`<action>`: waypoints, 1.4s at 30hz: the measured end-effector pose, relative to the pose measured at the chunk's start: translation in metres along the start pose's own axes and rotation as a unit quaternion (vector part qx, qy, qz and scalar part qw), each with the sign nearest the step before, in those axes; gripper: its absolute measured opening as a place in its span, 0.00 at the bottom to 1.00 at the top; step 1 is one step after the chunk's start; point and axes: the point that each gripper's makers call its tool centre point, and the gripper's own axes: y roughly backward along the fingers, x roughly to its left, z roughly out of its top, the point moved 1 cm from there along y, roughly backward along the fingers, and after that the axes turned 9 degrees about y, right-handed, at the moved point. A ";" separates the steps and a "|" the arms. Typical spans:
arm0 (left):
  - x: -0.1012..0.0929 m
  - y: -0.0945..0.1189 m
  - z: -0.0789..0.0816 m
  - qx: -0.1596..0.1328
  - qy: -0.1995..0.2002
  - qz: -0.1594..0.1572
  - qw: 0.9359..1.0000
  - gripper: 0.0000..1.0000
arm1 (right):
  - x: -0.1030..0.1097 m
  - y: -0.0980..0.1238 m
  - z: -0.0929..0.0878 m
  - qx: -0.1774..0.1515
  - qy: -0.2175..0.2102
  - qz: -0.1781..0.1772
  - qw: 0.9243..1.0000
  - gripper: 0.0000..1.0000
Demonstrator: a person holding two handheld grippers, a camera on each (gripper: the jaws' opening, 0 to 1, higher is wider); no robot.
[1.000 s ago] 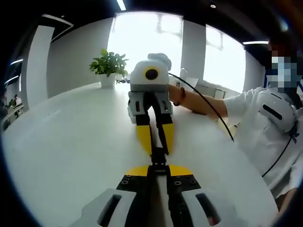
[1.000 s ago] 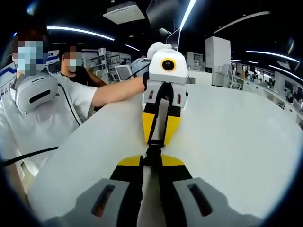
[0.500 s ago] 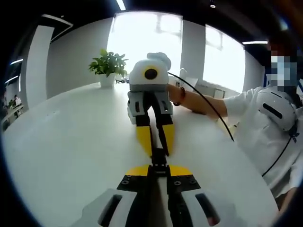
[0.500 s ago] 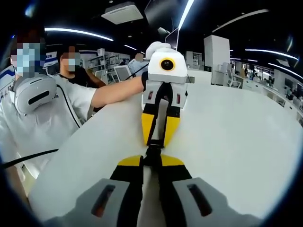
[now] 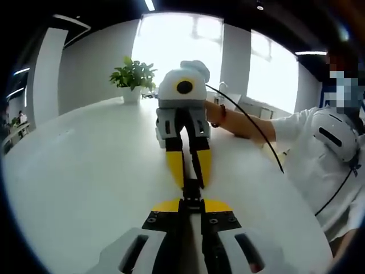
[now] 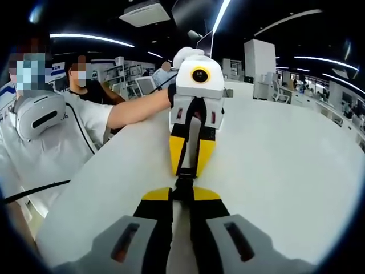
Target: Snap the two parts of the plastic buckle together until the buckle closes and remains connected.
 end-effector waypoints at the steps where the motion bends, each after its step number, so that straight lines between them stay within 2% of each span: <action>1: 0.000 0.000 0.000 0.001 0.003 0.001 1.000 0.07 | 0.001 -0.001 0.000 0.011 0.011 -0.001 1.000 0.08; 2: 0.000 0.000 0.000 0.002 0.003 0.001 1.000 0.07 | 0.003 -0.001 0.000 0.023 0.019 0.001 1.000 0.08; 5: 0.000 -0.001 0.000 0.003 0.000 0.000 1.000 0.07 | -0.001 -0.006 0.002 0.021 0.015 -0.003 1.000 0.08; 6: -0.003 -0.003 -0.004 0.014 0.012 -0.011 1.000 0.07 | 0.002 -0.006 0.003 0.022 0.014 0.011 1.000 0.08; 7: -0.001 -0.004 -0.001 0.007 0.000 -0.003 1.000 0.07 | -0.002 -0.006 0.005 0.018 0.022 -0.005 1.000 0.08; 8: -0.001 -0.004 -0.001 0.008 0.000 -0.001 1.000 0.08 | 0.001 -0.005 0.005 0.023 0.022 -0.006 0.999 0.08; 9: 0.000 -0.004 -0.001 0.008 0.001 0.000 1.000 0.08 | 0.001 -0.004 0.004 0.023 0.006 -0.011 1.000 0.08; 10: 0.001 -0.004 -0.001 0.007 0.000 0.000 1.000 0.08 | 0.003 -0.003 0.004 0.017 0.018 -0.009 1.000 0.08; 14: 0.002 -0.005 -0.001 -0.001 0.006 -0.006 1.000 0.08 | 0.002 -0.001 0.003 -0.003 0.008 -0.007 1.000 0.09; 38: -0.002 -0.007 0.001 -0.015 0.002 -0.008 1.000 0.10 | 0.004 -0.002 0.003 -0.005 0.011 -0.008 1.000 0.10; 42: -0.003 -0.007 0.001 -0.013 -0.015 -0.007 1.000 0.11 | 0.004 -0.003 0.003 -0.005 0.012 -0.008 1.000 0.10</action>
